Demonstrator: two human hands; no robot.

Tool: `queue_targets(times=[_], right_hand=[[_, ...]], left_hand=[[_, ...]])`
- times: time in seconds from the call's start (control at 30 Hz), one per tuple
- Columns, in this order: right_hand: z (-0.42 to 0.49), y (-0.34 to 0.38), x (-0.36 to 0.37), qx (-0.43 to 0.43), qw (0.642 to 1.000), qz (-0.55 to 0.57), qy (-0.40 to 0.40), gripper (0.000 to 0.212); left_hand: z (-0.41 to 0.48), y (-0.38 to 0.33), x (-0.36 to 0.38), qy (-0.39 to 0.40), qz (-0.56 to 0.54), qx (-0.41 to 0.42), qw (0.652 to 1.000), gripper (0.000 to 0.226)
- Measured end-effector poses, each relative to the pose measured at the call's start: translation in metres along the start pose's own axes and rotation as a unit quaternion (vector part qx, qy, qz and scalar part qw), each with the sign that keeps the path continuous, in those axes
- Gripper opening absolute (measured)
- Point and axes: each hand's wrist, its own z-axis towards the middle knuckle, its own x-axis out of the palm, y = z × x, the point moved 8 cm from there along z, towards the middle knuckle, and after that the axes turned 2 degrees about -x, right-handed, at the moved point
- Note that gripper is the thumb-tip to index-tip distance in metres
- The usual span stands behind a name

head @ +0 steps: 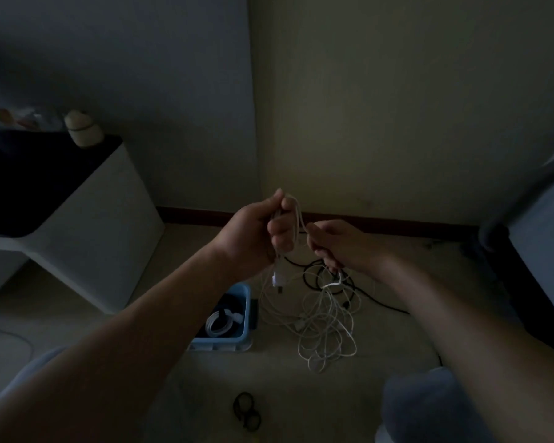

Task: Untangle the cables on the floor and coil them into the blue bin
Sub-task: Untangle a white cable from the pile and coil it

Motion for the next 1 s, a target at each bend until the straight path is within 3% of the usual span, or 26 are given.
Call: queue_targets(times=[0.1, 0.23, 0.4, 0.57, 0.8, 1.0], right_hand=[[0.001, -0.001, 0.004, 0.016, 0.999, -0.048, -0.014, 0.030], [0.003, -0.007, 0.008, 0.013, 0.999, -0.025, -0.022, 0.019], [0.002, -0.017, 0.015, 0.024, 0.999, -0.024, -0.001, 0.015], [0.000, -0.013, 0.025, -0.001, 0.993, -0.111, 0.028, 0.017], [-0.010, 0.022, 0.038, -0.081, 0.978, -0.189, 0.014, 0.029], [-0.020, 0.047, 0.021, -0.121, 0.987, -0.098, -0.044, 0.011]], left_hand=[[0.000, -0.006, -0.009, -0.045, -0.063, 0.023, 0.997, 0.033], [-0.002, -0.017, -0.023, -0.096, -0.088, 0.069, 0.989, 0.032], [-0.004, -0.029, -0.034, -0.108, -0.116, 0.096, 0.983, 0.034], [-0.008, -0.041, -0.040, -0.127, -0.119, 0.133, 0.976, 0.039], [-0.004, -0.042, -0.052, -0.180, -0.026, 0.137, 0.974, 0.051], [0.003, -0.021, -0.044, -0.204, 0.111, 0.072, 0.970, 0.067]])
